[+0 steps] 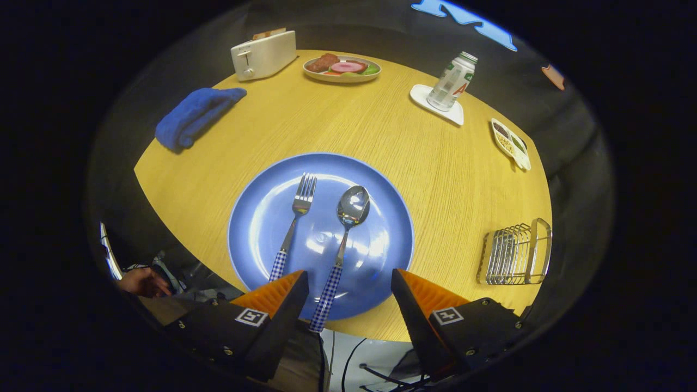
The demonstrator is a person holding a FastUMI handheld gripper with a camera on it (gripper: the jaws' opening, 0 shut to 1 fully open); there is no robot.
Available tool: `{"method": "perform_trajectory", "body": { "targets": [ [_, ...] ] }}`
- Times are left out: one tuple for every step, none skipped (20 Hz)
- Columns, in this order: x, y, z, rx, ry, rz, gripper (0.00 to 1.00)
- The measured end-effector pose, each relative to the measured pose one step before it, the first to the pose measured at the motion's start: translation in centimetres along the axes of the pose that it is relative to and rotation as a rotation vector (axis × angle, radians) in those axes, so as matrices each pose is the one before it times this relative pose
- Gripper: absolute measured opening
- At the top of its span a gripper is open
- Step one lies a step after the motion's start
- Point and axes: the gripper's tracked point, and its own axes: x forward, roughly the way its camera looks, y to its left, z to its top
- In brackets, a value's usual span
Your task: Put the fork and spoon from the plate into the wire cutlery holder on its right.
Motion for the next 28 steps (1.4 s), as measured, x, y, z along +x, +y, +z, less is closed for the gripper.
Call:
{"method": "perform_trajectory", "body": {
  "targets": [
    [0.376,0.179,-0.223,-0.00846,0.01748,0.00707,0.94],
    [0.234,0.299,-0.239,-0.00429,0.01800,0.01045,0.92],
    [0.257,0.248,-0.441,-0.00082,0.02856,0.00669,0.87],
    [0.396,0.090,-0.337,0.00034,0.02887,0.00401,0.80],
    [0.339,0.113,-0.107,0.00470,0.02084,0.01219,0.80],
    [0.341,0.218,0.006,0.01749,0.01552,0.01574,0.71],
    [0.400,-0.298,-0.344,0.01799,0.02178,-0.00520,0.61],
    [0.650,-0.147,-0.529,0.01809,0.03592,0.00968,0.42],
    [-0.092,0.233,-0.277,0.02348,0.03949,0.02973,0.24],
    [0.277,-0.009,0.140,0.01911,0.00604,0.01700,0.23],
    [-0.488,0.122,0.229,0.00295,0.01663,0.01392,0.23],
    [-1.475,-1.029,0.790,-0.00398,0.01882,-0.01806,0.23],
    [2.137,0.172,0.069,-0.00405,-0.01472,0.00425,0.23],
    [-0.107,-0.941,-0.059,-0.03535,0.02014,-0.02722,0.03],
    [-0.285,-0.180,0.107,-0.00353,0.01244,0.00868,0.03],
    [-0.684,0.428,-0.330,0.00517,0.01877,0.03195,0.03],
    [-0.667,0.284,-0.081,0.01659,0.01967,0.04095,0.03],
    [-0.713,0.037,-0.131,0.00297,0.01861,0.02932,0.03],
    [-0.982,-0.571,-0.204,-0.01943,0.01485,0.00279,0.03],
    [-0.883,-0.806,-0.012,-0.02102,-0.00446,-0.01444,0.03],
    [-0.972,-0.974,-0.175,-0.02644,0.00680,-0.02230,0.03],
    [-1.003,-0.621,-0.338,-0.01522,0.00693,-0.01099,0.03],
    [-0.871,-0.315,-0.236,-0.00655,0.00787,0.00607,0.03],
    [-0.556,-0.130,-0.513,-0.00729,0.00822,0.00685,0.03],
    [-0.623,-0.360,-0.515,-0.01682,0.01284,-0.00342,0.03],
    [-0.583,-0.605,-0.768,-0.02506,0.01321,-0.01417,0.03],
    [-0.589,-0.817,-0.869,-0.02912,0.01089,-0.02431,0.03],
    [-0.486,-1.227,-1.133,-0.02602,0.01085,-0.04711,0.03]
  ]
}}
